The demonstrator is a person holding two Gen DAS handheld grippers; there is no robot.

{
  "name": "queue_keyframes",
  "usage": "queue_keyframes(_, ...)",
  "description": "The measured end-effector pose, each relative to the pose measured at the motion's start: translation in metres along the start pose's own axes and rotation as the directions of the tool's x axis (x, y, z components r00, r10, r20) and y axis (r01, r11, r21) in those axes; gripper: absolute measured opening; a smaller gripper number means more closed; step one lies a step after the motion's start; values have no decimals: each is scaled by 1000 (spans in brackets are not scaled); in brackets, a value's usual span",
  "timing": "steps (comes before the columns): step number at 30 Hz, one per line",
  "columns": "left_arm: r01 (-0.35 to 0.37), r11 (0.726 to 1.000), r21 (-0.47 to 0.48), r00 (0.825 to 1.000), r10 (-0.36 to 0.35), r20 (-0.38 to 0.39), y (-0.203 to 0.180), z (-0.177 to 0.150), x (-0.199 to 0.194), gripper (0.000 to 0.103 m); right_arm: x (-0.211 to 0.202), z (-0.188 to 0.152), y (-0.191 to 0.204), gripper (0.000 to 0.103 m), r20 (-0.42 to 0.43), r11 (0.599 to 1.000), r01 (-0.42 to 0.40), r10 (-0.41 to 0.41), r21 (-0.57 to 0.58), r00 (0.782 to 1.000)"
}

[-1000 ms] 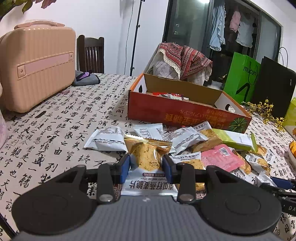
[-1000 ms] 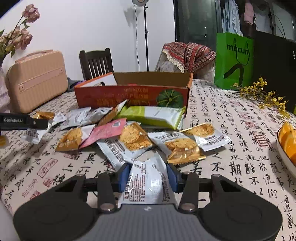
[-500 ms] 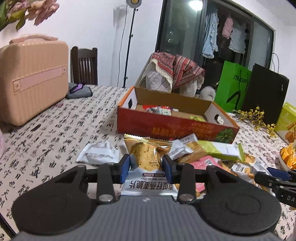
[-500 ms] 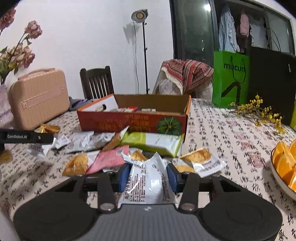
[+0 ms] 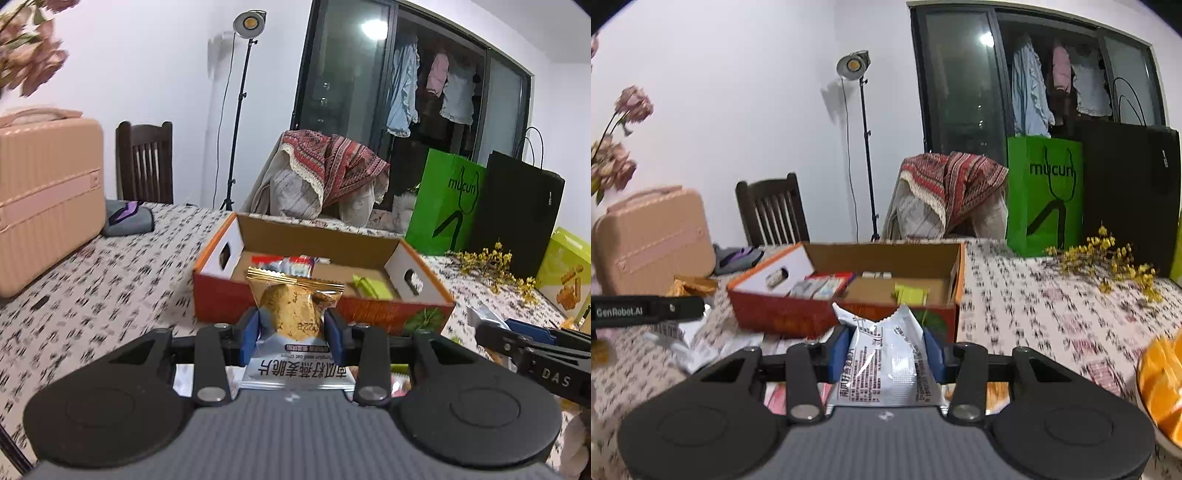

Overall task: Organize snacks
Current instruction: 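Carry both packets into the cardboard box and open both grippers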

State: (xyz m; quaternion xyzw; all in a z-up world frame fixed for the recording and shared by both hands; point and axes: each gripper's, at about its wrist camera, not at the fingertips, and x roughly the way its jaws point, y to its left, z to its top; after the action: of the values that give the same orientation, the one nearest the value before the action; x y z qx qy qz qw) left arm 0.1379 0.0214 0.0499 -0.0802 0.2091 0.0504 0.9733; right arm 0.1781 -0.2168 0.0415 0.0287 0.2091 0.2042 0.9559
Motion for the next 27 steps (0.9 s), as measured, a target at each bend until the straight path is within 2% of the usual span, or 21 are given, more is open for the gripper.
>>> queue_keyframes(9,-12,1000,2,1000,12,19,-15,37,44,39,50,41,-3,43,30,1000,16,-17,24,999)
queue_keyframes(16,-20,998,-59,1000,21,4,-14,65,96,39,106,70,-8,43,18,997,34,-35,67,999)
queue_keyframes(20,-53,996,-71,999,53,-9,-14,71,128,39,148,69,-12,43,6,995,71,-71,66,997)
queue_keyframes(27,-105,993,-55,993,102,-63,-3,50,175,39,168,47,-20,43,-2,996,76,-76,40,997)
